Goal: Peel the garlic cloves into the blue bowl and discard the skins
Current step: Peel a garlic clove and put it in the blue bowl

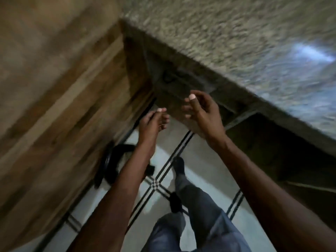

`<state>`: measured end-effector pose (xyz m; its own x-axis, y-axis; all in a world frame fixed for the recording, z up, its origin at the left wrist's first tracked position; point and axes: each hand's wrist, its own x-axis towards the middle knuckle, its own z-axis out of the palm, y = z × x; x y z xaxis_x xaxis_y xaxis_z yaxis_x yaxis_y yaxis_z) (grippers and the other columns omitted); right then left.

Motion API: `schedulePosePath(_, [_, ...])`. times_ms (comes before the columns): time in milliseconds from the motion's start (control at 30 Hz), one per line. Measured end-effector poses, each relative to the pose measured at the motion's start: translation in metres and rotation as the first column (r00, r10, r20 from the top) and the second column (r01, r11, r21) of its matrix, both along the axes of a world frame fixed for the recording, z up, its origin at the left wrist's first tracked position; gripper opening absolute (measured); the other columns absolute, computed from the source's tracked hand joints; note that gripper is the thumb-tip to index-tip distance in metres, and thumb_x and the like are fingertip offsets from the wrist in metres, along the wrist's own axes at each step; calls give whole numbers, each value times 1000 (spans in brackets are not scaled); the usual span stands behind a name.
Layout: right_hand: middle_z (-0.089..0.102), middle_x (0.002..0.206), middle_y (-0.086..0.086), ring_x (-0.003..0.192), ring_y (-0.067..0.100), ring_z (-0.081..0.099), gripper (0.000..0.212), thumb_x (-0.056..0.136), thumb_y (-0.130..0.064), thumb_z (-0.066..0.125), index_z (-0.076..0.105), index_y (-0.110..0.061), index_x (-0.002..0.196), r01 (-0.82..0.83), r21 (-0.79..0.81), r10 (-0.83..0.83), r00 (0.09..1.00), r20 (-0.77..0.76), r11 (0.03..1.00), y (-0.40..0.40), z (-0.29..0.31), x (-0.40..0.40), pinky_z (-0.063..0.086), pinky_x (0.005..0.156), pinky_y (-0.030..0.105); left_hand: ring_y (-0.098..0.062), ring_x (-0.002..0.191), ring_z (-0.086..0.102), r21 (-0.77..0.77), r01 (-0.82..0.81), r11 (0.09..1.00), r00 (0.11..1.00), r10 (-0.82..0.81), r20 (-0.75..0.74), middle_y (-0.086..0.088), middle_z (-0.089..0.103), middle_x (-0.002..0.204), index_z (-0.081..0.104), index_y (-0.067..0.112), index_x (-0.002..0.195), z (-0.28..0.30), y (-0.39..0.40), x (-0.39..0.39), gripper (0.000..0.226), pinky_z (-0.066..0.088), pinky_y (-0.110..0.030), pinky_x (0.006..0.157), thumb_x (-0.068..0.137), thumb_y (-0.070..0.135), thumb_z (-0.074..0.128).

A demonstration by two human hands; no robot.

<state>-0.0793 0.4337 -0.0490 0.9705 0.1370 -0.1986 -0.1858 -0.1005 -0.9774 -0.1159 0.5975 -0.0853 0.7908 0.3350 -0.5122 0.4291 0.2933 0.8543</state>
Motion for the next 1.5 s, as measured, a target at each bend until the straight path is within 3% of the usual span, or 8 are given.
schedulePosePath(333, [73, 112, 7, 99, 19, 76, 20, 108, -27, 58, 63, -17, 124, 573, 94, -579, 814, 53, 814, -293, 100, 31, 63, 76, 33, -11, 68, 66, 132, 491, 861, 843, -508, 179, -3, 71, 79, 70, 13, 103, 123, -250, 132, 15, 52, -18, 59, 106, 13, 55])
schedulePosePath(567, [76, 100, -7, 91, 10, 75, 15, 102, -26, 66, 72, -24, 117, 692, -242, -702, 710, 58, 680, -460, 54, 7, 65, 82, 46, -8, 67, 67, 274, 670, 690, 705, -707, 56, -11, 70, 87, 64, 4, 113, 96, -432, 172, 13, 53, -22, 59, 100, 2, 61])
schedulePosePath(700, [75, 92, -8, 87, 7, 73, 11, 99, -18, 68, 75, -21, 106, 687, -377, -726, 685, 53, 621, -525, 37, 10, 63, 74, 29, -19, 87, 68, 426, 708, 563, 634, -773, -33, -11, 70, 102, 69, 3, 116, 73, -498, 190, 23, 60, -36, 78, 94, 3, 70])
schedulePosePath(800, [74, 91, -4, 79, 2, 68, 11, 97, -11, 68, 75, -15, 106, 667, -475, -723, 685, 88, 574, -557, 31, 22, 55, 68, 11, -21, 99, 68, 544, 724, 423, 562, -820, -110, -6, 69, 108, 68, 8, 121, 66, -519, 201, 30, 58, -30, 83, 92, 7, 72])
schedulePosePath(933, [76, 99, 9, 87, 21, 72, 22, 92, -5, 67, 77, -5, 112, 641, -584, -706, 691, 156, 498, -580, 19, 32, 61, 81, 35, -22, 105, 67, 643, 701, 309, 519, -840, -162, -9, 71, 116, 67, 8, 125, 54, -524, 215, 36, 56, -39, 96, 90, 8, 73])
schedulePosePath(1033, [74, 109, 15, 98, 26, 71, 28, 92, -5, 65, 76, -3, 118, 611, -614, -685, 712, 151, 500, -583, 14, 34, 60, 91, 40, -19, 103, 65, 652, 699, 293, 507, -847, -163, -5, 69, 116, 66, 8, 125, 48, -520, 222, 39, 55, -33, 93, 88, 8, 76])
schedulePosePath(1233, [67, 109, 12, 97, 20, 62, 30, 95, -13, 72, 73, -2, 123, 561, -662, -622, 762, 179, 497, -575, 12, 50, 45, 85, 23, -16, 93, 65, 719, 660, 216, 447, -882, -145, -2, 67, 107, 68, 15, 121, 40, -520, 232, 36, 54, -25, 79, 87, 7, 73])
schedulePosePath(1500, [61, 93, 8, 81, 21, 59, 13, 94, 3, 66, 78, -4, 94, 527, -724, -571, 790, 224, 445, -574, 8, 74, 42, 72, 24, -3, 83, 60, 728, 654, 205, 395, -913, -98, 3, 66, 101, 69, 20, 115, 30, -516, 244, 29, 48, -16, 69, 92, 4, 65])
